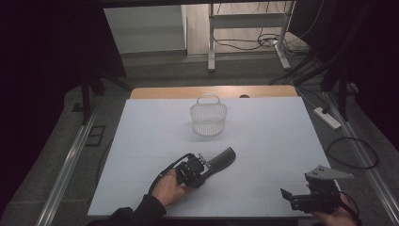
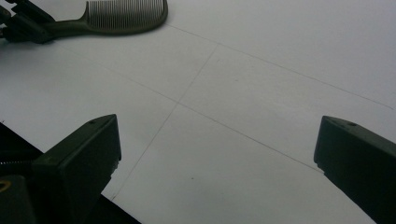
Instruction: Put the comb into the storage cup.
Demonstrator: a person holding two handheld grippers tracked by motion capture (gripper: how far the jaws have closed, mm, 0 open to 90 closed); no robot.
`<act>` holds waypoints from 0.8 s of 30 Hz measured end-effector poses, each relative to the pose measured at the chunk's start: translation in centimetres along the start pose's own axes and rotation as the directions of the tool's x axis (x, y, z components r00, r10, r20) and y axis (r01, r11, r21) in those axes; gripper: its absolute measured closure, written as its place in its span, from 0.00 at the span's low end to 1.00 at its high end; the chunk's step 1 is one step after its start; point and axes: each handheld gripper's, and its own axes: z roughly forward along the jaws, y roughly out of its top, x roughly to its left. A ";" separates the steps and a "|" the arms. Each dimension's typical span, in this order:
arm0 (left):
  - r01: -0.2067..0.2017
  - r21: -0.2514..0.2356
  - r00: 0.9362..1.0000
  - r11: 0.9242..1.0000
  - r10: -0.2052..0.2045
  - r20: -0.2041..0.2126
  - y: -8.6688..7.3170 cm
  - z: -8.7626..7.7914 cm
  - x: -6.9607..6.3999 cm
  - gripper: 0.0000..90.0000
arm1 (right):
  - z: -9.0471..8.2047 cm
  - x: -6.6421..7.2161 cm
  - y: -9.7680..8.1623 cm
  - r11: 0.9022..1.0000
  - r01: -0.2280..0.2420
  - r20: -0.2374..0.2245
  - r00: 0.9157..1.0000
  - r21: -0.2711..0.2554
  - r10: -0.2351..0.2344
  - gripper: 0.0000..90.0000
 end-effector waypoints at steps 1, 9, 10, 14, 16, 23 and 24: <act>0.000 0.000 1.000 1.000 0.000 0.000 0.0 0.0 0.0 0.81 | 0.0 0.0 0.0 1.000 0.000 0.000 1.000 0.000 0.000 0.01; 0.043 -0.020 0.998 0.999 -0.042 0.056 -0.3 0.0 0.8 0.81 | 0.0 0.0 0.0 1.000 0.000 0.000 1.000 -0.001 0.000 0.01; 0.047 -0.023 0.997 0.999 -0.045 0.065 -0.3 0.0 0.9 0.81 | 0.0 0.0 0.0 1.000 0.000 0.000 1.000 -0.001 0.000 0.01; 0.054 -0.034 0.996 0.998 -0.051 0.073 -0.4 -0.1 1.0 0.81 | 0.0 0.0 0.0 1.000 0.000 0.000 1.000 -0.001 0.000 0.01; 0.050 -0.036 0.996 0.998 -0.048 0.073 -0.3 -0.1 1.0 0.81 | 0.0 0.0 0.0 1.000 0.000 -0.001 1.000 -0.001 0.000 0.01; 0.046 -0.077 0.995 0.996 -0.038 0.093 -0.2 -0.5 0.6 0.81 | 0.0 0.0 0.0 1.000 0.002 -0.001 1.000 -0.001 -0.002 0.01; 0.045 -0.087 0.995 0.995 -0.037 0.094 -0.2 -0.7 0.6 0.81 | 0.0 0.0 0.0 1.000 0.003 -0.001 1.000 -0.001 -0.003 0.01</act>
